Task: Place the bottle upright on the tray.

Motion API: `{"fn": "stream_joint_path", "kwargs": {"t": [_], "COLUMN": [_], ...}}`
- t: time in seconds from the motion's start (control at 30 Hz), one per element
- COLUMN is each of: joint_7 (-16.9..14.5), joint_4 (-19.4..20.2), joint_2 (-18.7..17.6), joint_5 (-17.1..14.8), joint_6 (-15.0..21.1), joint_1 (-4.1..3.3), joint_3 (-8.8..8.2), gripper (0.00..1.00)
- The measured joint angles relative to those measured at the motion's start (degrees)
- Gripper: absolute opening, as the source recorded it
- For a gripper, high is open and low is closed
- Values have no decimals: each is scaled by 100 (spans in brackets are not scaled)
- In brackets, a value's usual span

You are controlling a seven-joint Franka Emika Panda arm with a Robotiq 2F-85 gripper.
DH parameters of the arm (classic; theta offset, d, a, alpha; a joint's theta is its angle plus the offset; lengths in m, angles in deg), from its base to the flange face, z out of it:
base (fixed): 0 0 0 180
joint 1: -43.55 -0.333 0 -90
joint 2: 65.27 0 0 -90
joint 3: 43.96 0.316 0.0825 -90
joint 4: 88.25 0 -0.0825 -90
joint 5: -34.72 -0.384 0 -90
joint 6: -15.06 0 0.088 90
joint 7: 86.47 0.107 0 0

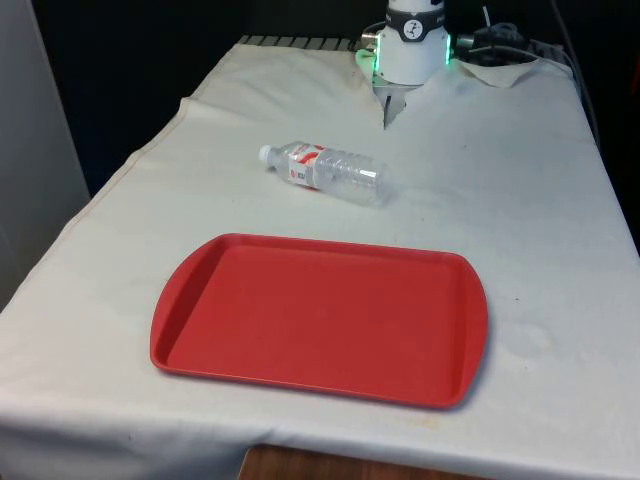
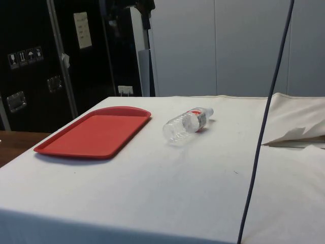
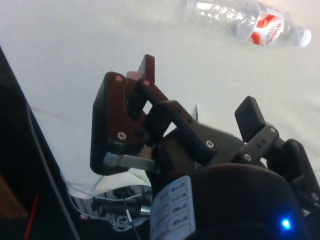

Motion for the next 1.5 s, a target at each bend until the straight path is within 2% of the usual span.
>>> {"fn": "stream_joint_path", "kwargs": {"t": [0.37,1.13,1.5], "joint_7": [372,1415,1776], "joint_4": [17,92,97], "joint_2": [-34,-126,-172], "joint_5": [0,0,0], "joint_6": [46,160,183], "joint_1": [0,-6,-6], "joint_3": [11,23,23], "gripper": [100,100,100]}}
